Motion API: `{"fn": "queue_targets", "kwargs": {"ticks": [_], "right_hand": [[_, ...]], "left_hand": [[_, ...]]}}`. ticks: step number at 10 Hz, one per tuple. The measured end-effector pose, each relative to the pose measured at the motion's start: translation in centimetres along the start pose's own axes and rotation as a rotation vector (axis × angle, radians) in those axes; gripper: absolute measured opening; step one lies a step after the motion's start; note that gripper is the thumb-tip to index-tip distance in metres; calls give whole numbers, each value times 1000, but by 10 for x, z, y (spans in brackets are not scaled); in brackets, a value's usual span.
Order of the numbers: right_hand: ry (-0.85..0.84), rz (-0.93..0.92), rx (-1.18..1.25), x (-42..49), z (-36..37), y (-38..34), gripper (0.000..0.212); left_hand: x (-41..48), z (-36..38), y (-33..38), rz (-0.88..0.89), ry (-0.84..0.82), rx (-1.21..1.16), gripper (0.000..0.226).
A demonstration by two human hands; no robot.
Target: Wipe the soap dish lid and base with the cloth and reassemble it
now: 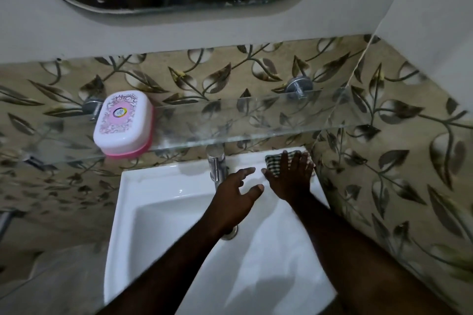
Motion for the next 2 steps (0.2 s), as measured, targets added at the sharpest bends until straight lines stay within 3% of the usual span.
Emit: {"fn": "queue_targets", "kwargs": {"ticks": [1, 2], "right_hand": [[3, 54, 12, -25, -19, -4, 85], [44, 90, 145, -56, -21, -4, 70]], "left_hand": [[-11, -3, -1, 69, -28, 80, 40], [-20, -12, -5, 139, -31, 178, 37]]}}
Point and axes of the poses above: each hand's wrist, its own x-axis towards the middle knuckle, its own z-axis out of the palm, y = z × x, the point moved 1 cm from there along x, towards the middle knuckle, and after that the axes turned 11 degrees about z, right-handed, at the moved point
